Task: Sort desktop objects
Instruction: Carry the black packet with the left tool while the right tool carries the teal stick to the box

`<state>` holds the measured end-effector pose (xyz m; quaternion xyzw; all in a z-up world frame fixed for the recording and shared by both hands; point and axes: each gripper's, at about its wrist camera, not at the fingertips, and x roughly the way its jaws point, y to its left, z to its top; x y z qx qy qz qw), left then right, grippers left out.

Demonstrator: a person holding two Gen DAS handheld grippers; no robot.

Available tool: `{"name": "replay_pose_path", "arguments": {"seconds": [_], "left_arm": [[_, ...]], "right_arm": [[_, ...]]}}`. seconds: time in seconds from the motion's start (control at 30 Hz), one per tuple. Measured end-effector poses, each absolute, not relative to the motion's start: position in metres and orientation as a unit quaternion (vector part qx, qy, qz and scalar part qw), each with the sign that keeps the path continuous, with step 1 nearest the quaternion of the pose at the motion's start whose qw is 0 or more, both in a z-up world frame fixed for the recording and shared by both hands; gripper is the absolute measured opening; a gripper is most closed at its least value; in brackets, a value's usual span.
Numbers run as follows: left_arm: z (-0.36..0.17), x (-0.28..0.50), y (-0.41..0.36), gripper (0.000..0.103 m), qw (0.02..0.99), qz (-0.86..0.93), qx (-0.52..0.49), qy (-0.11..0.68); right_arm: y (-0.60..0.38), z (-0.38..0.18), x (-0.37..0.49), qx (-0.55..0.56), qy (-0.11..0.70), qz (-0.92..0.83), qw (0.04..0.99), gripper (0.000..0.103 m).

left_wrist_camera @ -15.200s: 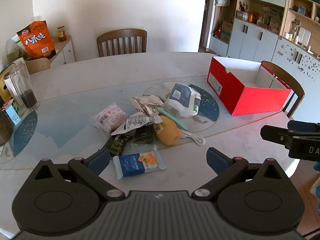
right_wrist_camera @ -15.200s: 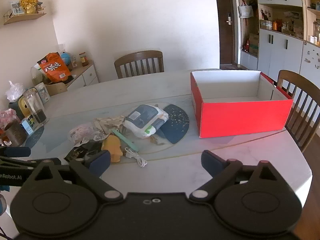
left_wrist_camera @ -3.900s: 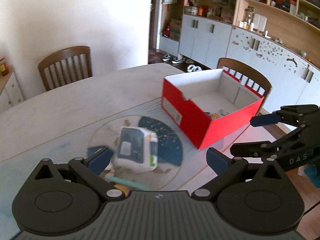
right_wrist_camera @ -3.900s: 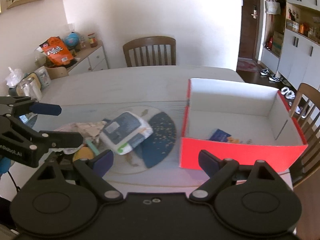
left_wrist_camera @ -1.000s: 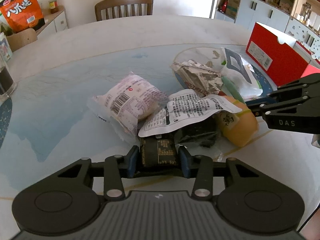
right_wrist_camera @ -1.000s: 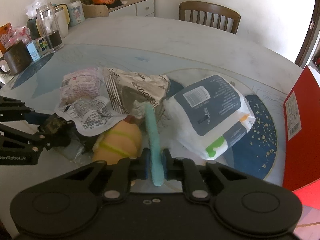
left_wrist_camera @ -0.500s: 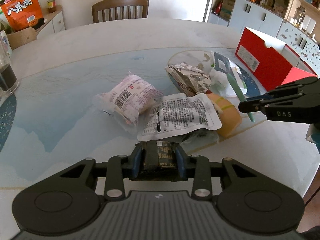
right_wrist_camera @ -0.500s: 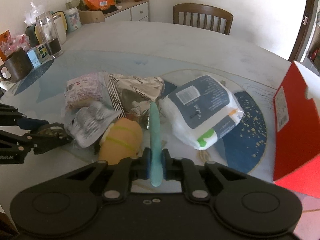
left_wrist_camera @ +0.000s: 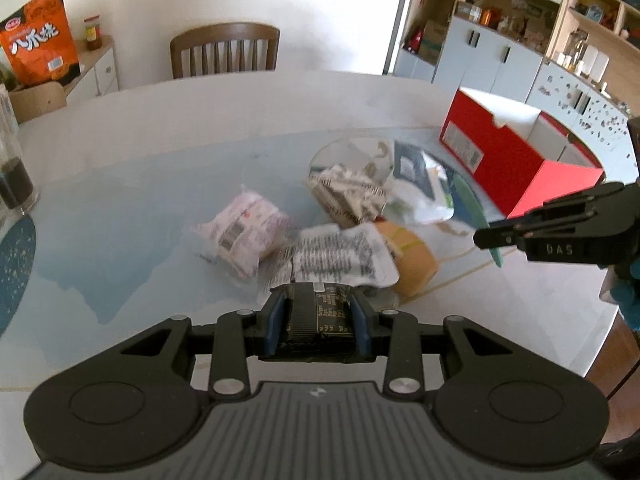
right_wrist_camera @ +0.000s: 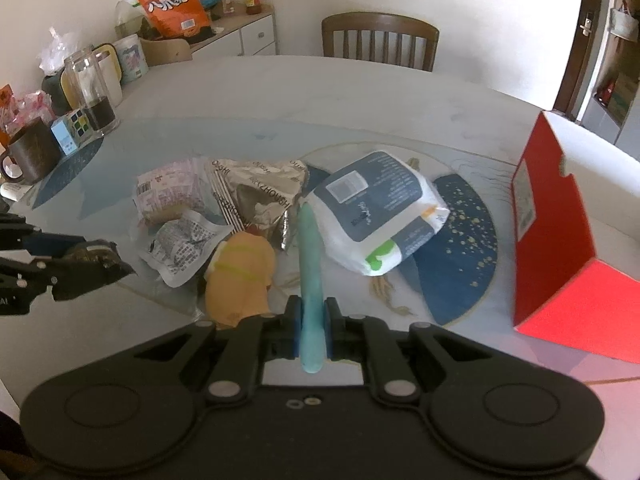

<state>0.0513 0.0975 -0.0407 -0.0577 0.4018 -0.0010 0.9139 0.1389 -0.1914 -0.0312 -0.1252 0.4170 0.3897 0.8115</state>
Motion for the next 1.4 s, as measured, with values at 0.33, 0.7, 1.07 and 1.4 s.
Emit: {"name": "replay_pose_path", "arguments": {"seconds": [0.33, 0.7, 1.07, 1.4], "left_arm": [[-0.013, 0.058, 0.087, 0.034, 0.929, -0.019, -0.052, 0.366], [0.015, 0.071, 0.064, 0.034, 0.941, -0.046, -0.041, 0.333], [0.035, 0.096, 0.033, 0.034, 0.945, -0.073, -0.03, 0.317], [0.042, 0.128, -0.005, 0.034, 0.945, -0.096, -0.023, 0.312]], "right_arm": [[-0.209, -0.006, 0.132, -0.115, 0.402, 0.374, 0.828, 0.01], [-0.233, 0.017, 0.132, -0.105, 0.384, 0.358, 0.845, 0.01], [-0.264, 0.035, 0.144, -0.089, 0.375, 0.344, 0.856, 0.01], [-0.3, 0.041, 0.17, -0.076, 0.376, 0.329, 0.863, 0.01]]}}
